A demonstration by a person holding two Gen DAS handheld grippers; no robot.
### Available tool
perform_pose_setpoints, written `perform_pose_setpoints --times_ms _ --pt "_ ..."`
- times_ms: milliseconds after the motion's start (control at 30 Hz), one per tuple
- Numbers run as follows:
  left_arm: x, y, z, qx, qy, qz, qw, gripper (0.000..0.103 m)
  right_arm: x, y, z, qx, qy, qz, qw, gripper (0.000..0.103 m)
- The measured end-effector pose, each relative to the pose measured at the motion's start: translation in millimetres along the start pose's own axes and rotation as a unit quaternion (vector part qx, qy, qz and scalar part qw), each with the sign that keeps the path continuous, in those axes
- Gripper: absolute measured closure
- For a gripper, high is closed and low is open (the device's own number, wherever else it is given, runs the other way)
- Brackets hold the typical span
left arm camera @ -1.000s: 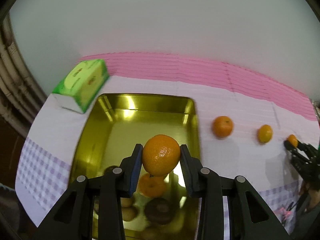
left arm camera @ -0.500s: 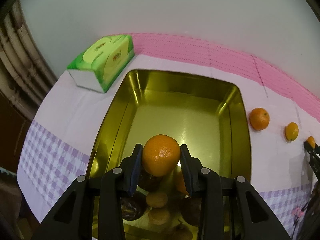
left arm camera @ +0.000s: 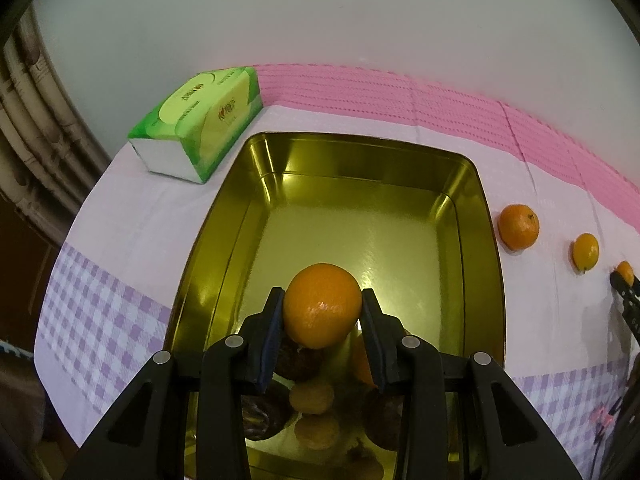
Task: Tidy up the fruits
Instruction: 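Lower the orange into the tin and open the left tool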
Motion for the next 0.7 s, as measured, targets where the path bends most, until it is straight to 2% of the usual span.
perform_pose_setpoints --times_ms 433,700 --pt "-7.1 -0.9 -3.3 -0.005 -0.033 0.027 0.9991 0.064 0.1 -0.6 0.4 0.0 0.001 -0.001 1.0 0.068" --pt "-7.7 -0.1 -3.3 -0.005 -0.033 0.027 0.9991 0.064 -0.1 -1.7 0.6 0.0 0.002 -0.002 1.0 0.068"
Point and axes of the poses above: each gripper's, at about its wrist camera, not at the fingertips, and y roughly against the way its jaws point, x to its left, z to its top, the point moved 8 cm from there along -y, roughly the way its jaws point, and after that the axes turned 7 degrees about -z, right-handed, at the moved point
